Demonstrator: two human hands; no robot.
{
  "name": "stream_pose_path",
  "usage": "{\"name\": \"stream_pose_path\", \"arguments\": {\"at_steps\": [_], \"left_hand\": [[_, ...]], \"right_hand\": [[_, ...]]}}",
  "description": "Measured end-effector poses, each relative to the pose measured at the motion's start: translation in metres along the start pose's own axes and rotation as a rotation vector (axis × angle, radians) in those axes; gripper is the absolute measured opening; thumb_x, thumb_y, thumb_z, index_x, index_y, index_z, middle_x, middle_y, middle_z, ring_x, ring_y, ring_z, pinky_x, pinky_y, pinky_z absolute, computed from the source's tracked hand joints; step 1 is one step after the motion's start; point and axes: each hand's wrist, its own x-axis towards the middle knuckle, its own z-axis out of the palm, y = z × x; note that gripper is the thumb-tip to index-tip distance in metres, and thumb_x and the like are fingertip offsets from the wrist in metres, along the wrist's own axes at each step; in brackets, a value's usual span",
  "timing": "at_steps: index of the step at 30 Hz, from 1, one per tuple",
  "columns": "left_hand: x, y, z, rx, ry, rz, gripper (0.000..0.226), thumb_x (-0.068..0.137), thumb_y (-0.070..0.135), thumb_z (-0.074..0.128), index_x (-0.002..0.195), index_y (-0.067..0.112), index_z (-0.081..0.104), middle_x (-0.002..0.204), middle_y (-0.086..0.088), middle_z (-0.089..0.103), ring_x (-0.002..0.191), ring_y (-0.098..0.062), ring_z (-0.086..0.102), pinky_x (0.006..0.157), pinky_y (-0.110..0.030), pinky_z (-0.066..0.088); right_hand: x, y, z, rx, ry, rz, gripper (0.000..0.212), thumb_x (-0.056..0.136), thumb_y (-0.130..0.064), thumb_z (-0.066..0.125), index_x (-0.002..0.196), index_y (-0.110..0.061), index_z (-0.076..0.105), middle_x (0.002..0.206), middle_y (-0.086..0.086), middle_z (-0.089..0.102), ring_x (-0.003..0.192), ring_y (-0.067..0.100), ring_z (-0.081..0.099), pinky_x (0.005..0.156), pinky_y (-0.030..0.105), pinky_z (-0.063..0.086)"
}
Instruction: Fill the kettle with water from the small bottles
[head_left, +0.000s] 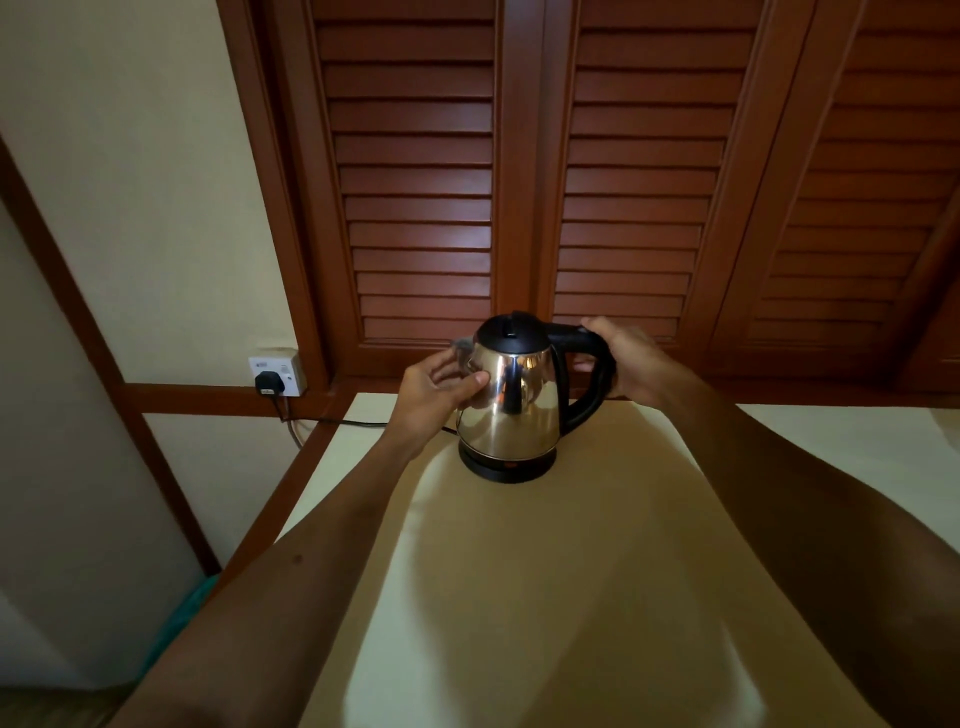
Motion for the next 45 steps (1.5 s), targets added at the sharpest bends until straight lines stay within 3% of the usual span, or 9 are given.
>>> {"name": "stream_pose_path", "arguments": {"at_steps": [11, 15, 22, 28, 30, 32, 35, 40, 45], "left_hand": [[0.0, -0.004, 0.0, -0.013, 0.007, -0.001, 0.059, 0.085, 0.007, 0.076, 0.139, 0.012, 0.054, 0.124, -0.007, 0.068, 0.108, -0.015, 0.069, 0.092, -0.036, 0.057], [-0.002, -0.003, 0.002, -0.007, 0.018, -0.008, 0.062, 0.085, 0.009, 0.075, 0.142, 0.012, 0.05, 0.126, -0.005, 0.066, 0.108, -0.012, 0.068, 0.088, -0.029, 0.058], [-0.002, -0.004, -0.001, 0.018, -0.026, 0.002, 0.053, 0.089, 0.011, 0.071, 0.139, 0.011, 0.053, 0.122, -0.008, 0.069, 0.109, -0.018, 0.068, 0.088, -0.032, 0.058], [-0.008, -0.002, -0.002, 0.002, -0.093, 0.035, 0.044, 0.092, 0.01, 0.067, 0.135, 0.008, 0.054, 0.118, -0.011, 0.07, 0.106, -0.021, 0.069, 0.085, -0.029, 0.057], [-0.012, -0.005, -0.003, 0.103, -0.092, 0.053, 0.04, 0.091, 0.016, 0.07, 0.129, 0.012, 0.059, 0.114, -0.004, 0.071, 0.107, -0.018, 0.069, 0.093, -0.035, 0.056], [-0.024, -0.014, -0.005, 0.266, -0.098, 0.086, 0.035, 0.089, 0.025, 0.072, 0.122, 0.018, 0.064, 0.113, 0.004, 0.072, 0.11, -0.014, 0.067, 0.099, -0.039, 0.053], [-0.053, -0.027, -0.009, 0.542, -0.111, 0.05, 0.039, 0.09, 0.029, 0.069, 0.127, 0.021, 0.063, 0.116, 0.006, 0.068, 0.114, -0.018, 0.063, 0.09, -0.024, 0.051], [-0.111, -0.05, -0.022, 1.049, -0.232, -0.099, 0.064, 0.093, 0.048, 0.062, 0.147, 0.018, 0.047, 0.151, -0.004, 0.047, 0.137, -0.021, 0.044, 0.111, -0.033, 0.034], [-0.16, -0.046, -0.024, 1.173, -0.28, -0.152, 0.066, 0.099, 0.055, 0.046, 0.153, 0.018, 0.036, 0.163, -0.001, 0.024, 0.152, -0.018, 0.014, 0.121, -0.036, 0.013]], "right_hand": [[0.012, 0.006, 0.002, -0.045, 0.041, -0.065, 0.044, 0.088, -0.044, 0.063, 0.114, -0.008, 0.065, 0.081, -0.002, 0.067, 0.085, 0.014, 0.066, 0.091, 0.051, 0.048], [0.012, 0.009, 0.003, -0.038, 0.064, -0.062, 0.045, 0.087, -0.046, 0.063, 0.112, -0.009, 0.066, 0.075, 0.0, 0.064, 0.09, 0.019, 0.067, 0.091, 0.051, 0.048], [0.014, 0.016, 0.005, -0.062, 0.117, -0.122, 0.039, 0.087, -0.049, 0.063, 0.103, -0.014, 0.067, 0.087, 0.0, 0.067, 0.085, 0.015, 0.066, 0.082, 0.04, 0.052], [0.008, 0.031, 0.002, -0.111, 0.117, -0.282, 0.026, 0.089, -0.05, 0.06, 0.094, -0.026, 0.068, 0.086, -0.003, 0.066, 0.093, 0.021, 0.064, 0.091, 0.048, 0.05], [0.0, 0.043, 0.0, -0.145, 0.155, -0.298, 0.023, 0.09, -0.041, 0.063, 0.107, -0.026, 0.063, 0.094, -0.005, 0.064, 0.096, 0.02, 0.064, 0.083, 0.038, 0.054], [-0.013, 0.062, -0.002, -0.255, 0.165, -0.279, 0.039, 0.09, -0.031, 0.066, 0.125, -0.02, 0.055, 0.106, -0.003, 0.064, 0.099, 0.014, 0.062, 0.074, 0.024, 0.048], [-0.038, 0.103, -0.008, -0.515, 0.123, -0.213, 0.057, 0.089, -0.031, 0.066, 0.14, -0.02, 0.043, 0.13, 0.008, 0.059, 0.115, 0.023, 0.057, 0.087, 0.03, 0.046], [-0.102, 0.153, -0.016, -0.971, -0.076, -0.214, 0.062, 0.095, -0.051, 0.049, 0.149, -0.024, 0.032, 0.154, 0.002, 0.034, 0.14, 0.021, 0.034, 0.11, 0.034, 0.027], [-0.141, 0.172, -0.03, -1.197, -0.102, -0.335, 0.056, 0.1, -0.05, 0.033, 0.149, -0.022, 0.031, 0.16, 0.001, 0.022, 0.147, 0.022, 0.015, 0.118, 0.039, 0.011]]}}
